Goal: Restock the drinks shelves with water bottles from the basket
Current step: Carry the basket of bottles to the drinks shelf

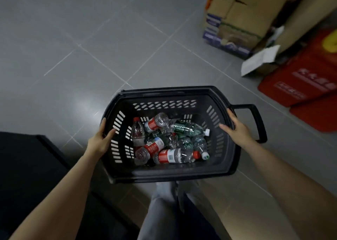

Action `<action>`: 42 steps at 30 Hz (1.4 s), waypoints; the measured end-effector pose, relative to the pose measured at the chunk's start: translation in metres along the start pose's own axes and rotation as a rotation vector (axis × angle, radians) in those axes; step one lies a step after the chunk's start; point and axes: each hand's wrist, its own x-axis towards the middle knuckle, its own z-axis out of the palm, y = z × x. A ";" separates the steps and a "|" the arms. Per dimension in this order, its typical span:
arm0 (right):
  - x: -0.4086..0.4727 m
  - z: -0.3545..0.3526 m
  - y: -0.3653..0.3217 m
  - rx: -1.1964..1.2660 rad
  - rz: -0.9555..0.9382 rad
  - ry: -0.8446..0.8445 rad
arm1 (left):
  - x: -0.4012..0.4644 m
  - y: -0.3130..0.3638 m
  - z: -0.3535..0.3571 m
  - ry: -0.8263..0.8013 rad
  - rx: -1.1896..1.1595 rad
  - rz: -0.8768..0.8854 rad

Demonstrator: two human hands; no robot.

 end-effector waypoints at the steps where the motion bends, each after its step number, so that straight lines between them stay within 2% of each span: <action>1: -0.012 -0.012 0.008 0.010 0.015 0.030 | -0.006 0.014 0.004 -0.023 0.013 0.035; 7: -0.077 -0.084 0.070 0.128 0.091 0.190 | -0.043 0.101 0.040 -0.125 0.119 0.198; 12: -0.124 -0.140 0.151 0.109 0.197 0.240 | -0.086 0.171 0.105 -0.233 0.118 0.288; 17: -0.164 -0.207 0.250 0.147 0.331 0.266 | -0.134 0.241 0.203 -0.347 0.178 0.322; 25: -0.206 -0.327 0.406 0.309 0.425 0.324 | -0.217 0.337 0.374 -0.458 0.332 0.392; 30: -0.232 -0.381 0.494 0.382 0.450 0.465 | -0.262 0.404 0.472 -0.555 0.450 0.514; 34: -0.242 -0.423 0.561 0.320 0.463 0.535 | -0.295 0.468 0.547 -0.619 0.528 0.579; 42: -0.255 -0.510 0.668 0.375 0.634 0.646 | -0.361 0.577 0.686 -0.674 0.664 0.637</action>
